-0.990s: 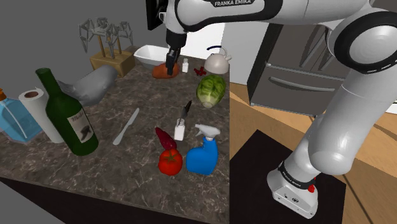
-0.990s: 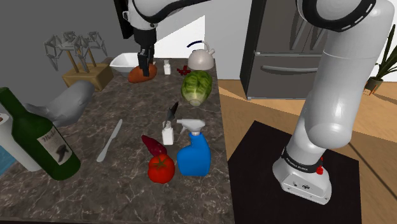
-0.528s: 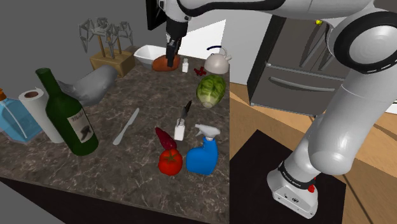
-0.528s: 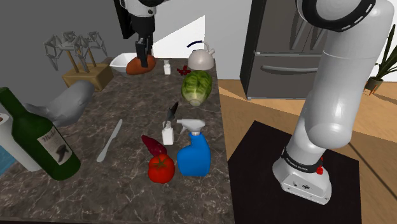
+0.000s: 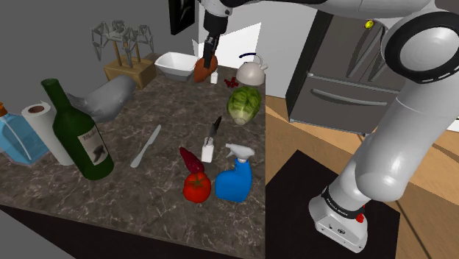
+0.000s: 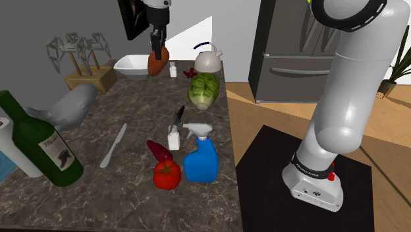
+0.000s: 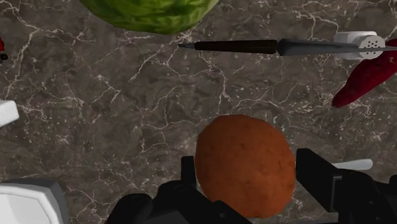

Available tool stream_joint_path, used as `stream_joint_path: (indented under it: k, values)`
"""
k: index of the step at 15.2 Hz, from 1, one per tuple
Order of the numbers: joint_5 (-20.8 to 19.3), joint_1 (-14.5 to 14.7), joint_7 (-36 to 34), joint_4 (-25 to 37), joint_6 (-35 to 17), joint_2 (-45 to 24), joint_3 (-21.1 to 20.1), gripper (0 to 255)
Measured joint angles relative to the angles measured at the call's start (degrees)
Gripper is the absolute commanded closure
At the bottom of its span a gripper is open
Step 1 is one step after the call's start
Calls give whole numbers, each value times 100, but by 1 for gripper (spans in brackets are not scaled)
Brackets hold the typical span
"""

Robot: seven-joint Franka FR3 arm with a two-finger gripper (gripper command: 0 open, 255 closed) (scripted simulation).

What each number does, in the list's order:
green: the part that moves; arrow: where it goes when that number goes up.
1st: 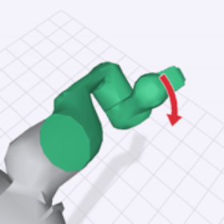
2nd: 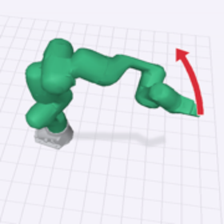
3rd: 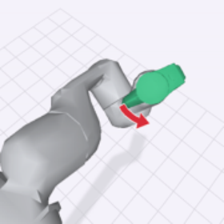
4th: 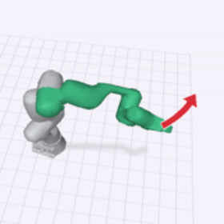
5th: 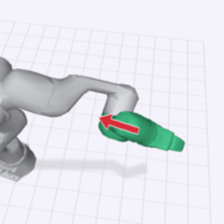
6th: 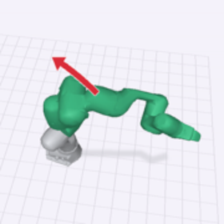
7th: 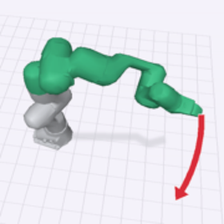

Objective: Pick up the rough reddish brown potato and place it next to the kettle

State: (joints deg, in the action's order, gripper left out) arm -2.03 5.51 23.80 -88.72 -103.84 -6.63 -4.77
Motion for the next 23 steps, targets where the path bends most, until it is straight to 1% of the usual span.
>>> stream_joint_path:
  k: [4, 5, 8, 9, 12, 15, 23]
  values:
    - [103, -298, 534, 89, 40, -37, 222, 255]
    - [130, -373, 664, -10, -9, 14, 275, 255]
    - [206, -583, 1038, 41, 2, -27, 430, 255]
    - [234, -662, 1178, 156, 40, -103, 488, 255]
    - [319, -900, 1593, 203, 53, -143, 653, 255]
    - [406, -1119, 1966, 395, 85, -311, 799, 255]
    - [701, -1812, 2965, 1664, 546, -1166, 1141, 255]
